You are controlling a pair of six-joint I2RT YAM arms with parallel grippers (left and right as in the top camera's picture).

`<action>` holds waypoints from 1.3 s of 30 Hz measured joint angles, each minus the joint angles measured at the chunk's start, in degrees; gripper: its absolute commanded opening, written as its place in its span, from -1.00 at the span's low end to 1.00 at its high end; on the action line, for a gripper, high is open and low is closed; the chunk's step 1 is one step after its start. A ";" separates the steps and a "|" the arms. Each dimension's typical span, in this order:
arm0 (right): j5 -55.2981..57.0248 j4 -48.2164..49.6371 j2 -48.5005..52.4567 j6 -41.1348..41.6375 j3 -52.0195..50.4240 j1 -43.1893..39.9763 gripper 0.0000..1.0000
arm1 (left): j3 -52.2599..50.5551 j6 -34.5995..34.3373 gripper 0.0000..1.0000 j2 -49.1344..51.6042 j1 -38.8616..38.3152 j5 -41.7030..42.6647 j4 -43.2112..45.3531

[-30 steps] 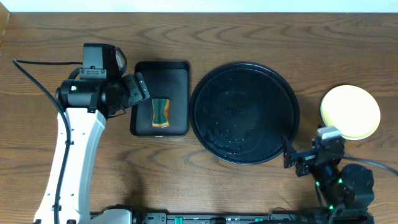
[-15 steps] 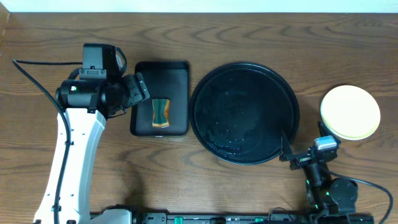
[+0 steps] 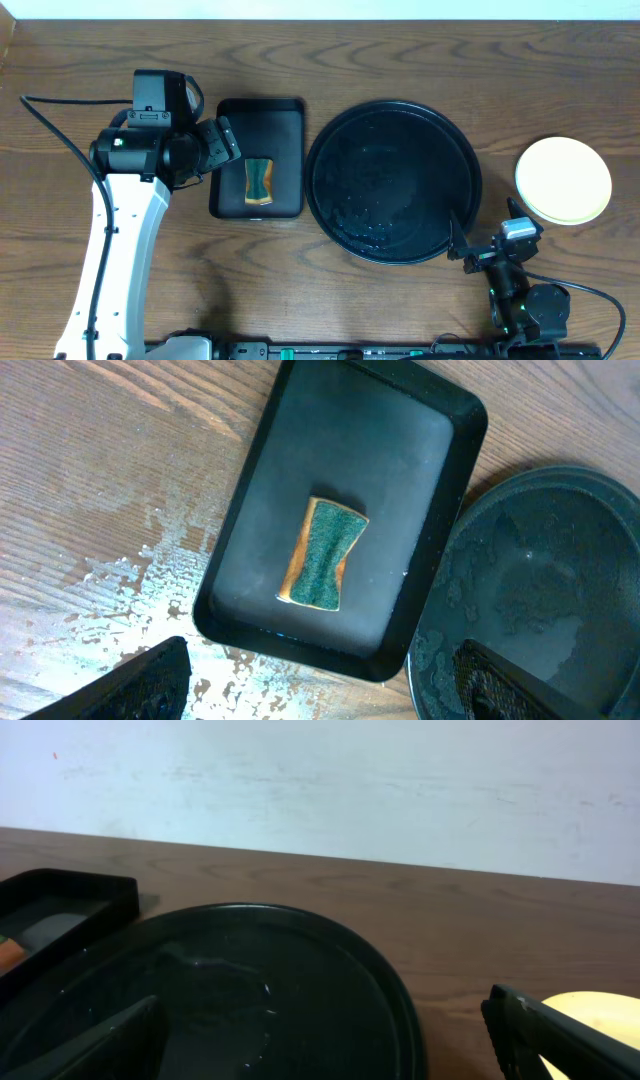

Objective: Clean dirty plates on tray and stack at the side

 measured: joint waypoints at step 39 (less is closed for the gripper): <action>0.39 0.00 -0.07 0.00 -0.02 0.00 0.98 | -54.14 4.11 0.69 -73.90 1.29 -7.54 40.33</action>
